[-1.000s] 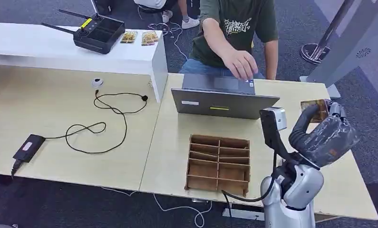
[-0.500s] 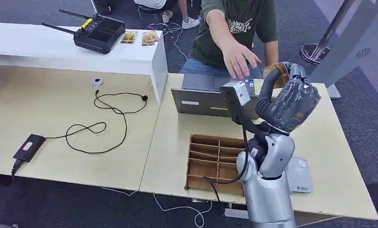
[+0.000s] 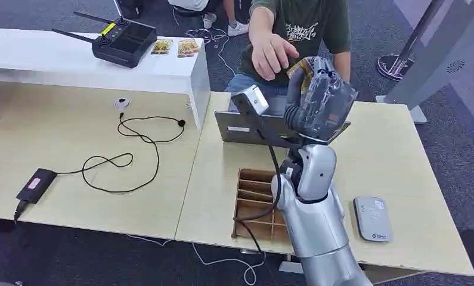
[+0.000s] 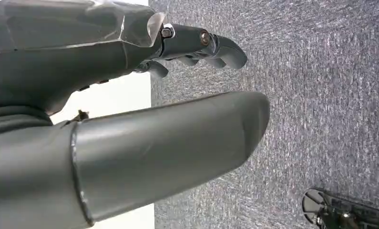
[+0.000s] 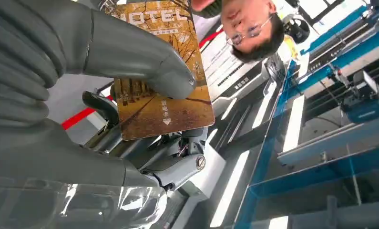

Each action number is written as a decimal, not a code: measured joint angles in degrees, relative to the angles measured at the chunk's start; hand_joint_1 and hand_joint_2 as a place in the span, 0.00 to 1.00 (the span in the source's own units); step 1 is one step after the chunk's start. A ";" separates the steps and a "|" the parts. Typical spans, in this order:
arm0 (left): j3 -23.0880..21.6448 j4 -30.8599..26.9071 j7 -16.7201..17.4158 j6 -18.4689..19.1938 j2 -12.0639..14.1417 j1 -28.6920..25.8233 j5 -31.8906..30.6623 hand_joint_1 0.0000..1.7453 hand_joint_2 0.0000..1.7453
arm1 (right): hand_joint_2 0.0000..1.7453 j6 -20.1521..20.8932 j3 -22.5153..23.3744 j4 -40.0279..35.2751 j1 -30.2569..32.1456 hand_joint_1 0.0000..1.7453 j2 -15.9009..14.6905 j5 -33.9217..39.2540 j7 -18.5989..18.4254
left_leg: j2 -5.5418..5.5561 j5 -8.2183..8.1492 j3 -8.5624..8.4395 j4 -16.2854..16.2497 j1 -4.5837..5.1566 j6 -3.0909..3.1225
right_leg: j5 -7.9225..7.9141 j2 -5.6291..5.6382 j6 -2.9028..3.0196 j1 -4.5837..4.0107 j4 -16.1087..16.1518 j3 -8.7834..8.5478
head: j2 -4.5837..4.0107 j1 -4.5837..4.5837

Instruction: Pass the card to the sensor for recognition and then transmit it.

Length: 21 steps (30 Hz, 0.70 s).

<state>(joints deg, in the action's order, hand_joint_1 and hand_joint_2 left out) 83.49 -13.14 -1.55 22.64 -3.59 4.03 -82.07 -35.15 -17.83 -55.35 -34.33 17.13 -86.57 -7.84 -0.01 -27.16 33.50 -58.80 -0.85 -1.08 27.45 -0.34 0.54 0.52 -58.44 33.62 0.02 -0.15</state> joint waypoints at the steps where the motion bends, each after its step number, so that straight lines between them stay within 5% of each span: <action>1: -0.04 0.04 0.11 0.00 0.07 0.07 -0.16 0.00 0.00 | 1.00 0.35 -0.24 0.77 -0.57 1.00 0.00 -0.35 -0.46 | 0.00 0.00 0.00 0.00 0.00 0.00 | 0.00 0.00 0.00 0.00 0.00 0.00 | 0.00 0.02; 21: -2.27 0.17 1.40 0.11 0.33 1.05 -1.27 0.00 0.00 | 1.00 2.08 -1.82 17.08 -9.87 1.00 0.15 -1.51 -6.56 | 0.02 0.00 0.00 0.00 0.00 0.00 | -0.01 -0.01 0.00 0.00 0.00 -0.01 | -0.02 0.00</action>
<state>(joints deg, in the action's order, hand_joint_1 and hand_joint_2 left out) 81.22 -12.96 -0.15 22.75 -3.26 5.07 -83.34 -33.07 -19.65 -38.27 -44.20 17.29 -88.08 -14.40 0.01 -27.16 33.51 -58.80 -0.85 -1.08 27.44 -0.35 0.54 0.52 -58.44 33.61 0.00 -0.15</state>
